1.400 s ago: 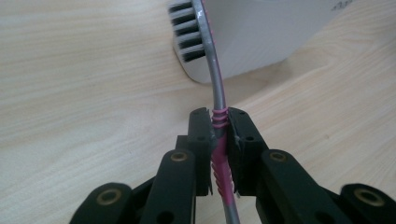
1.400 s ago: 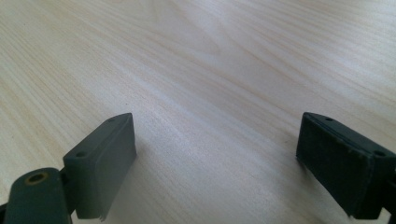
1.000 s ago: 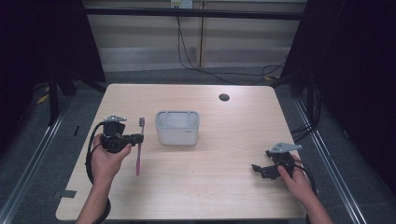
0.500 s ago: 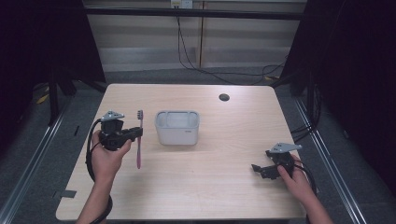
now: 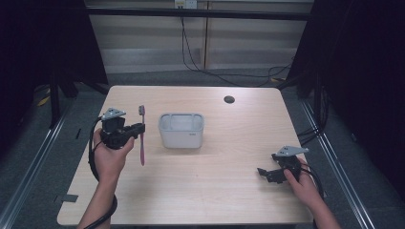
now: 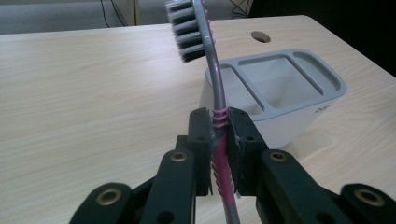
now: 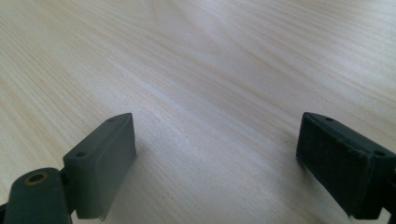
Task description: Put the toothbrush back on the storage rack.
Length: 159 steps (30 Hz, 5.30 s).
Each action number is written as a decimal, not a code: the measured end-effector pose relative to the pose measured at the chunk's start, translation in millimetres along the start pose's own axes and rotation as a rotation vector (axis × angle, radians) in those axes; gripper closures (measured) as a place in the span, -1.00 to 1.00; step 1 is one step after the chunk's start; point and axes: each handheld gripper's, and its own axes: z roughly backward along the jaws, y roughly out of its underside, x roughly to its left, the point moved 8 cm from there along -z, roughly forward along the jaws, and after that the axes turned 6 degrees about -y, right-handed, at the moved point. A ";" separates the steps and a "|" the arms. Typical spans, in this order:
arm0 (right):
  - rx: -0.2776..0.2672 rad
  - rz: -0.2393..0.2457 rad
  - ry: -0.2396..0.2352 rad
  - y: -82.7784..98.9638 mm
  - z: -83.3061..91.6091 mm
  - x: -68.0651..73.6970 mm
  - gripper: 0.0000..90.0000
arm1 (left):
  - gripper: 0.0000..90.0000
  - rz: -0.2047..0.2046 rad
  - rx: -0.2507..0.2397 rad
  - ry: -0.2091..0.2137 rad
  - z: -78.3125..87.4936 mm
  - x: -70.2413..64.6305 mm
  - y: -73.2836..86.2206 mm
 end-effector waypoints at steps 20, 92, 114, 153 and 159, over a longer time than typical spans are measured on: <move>0.000 -0.001 0.000 0.0 0.0 0.1 -0.75 | 0.79 0.009 -0.044 -0.029 -4.9 2.3 -18.7; 0.000 -0.001 0.000 0.0 0.0 0.1 -0.75 | 0.79 -0.024 -0.121 -0.027 -16.0 -12.7 -102.0; 0.000 -0.002 0.000 0.0 0.0 0.1 -0.75 | 0.79 -0.007 -0.145 -0.029 -31.4 -18.4 -111.8; 0.000 -0.002 0.000 0.0 0.0 0.1 -0.75 | 0.79 0.005 -0.167 -0.068 -65.0 -19.0 -91.4; 0.000 0.000 0.000 0.0 0.0 0.0 -0.75 | 0.79 -0.001 -0.160 -0.074 -67.9 -19.0 -85.8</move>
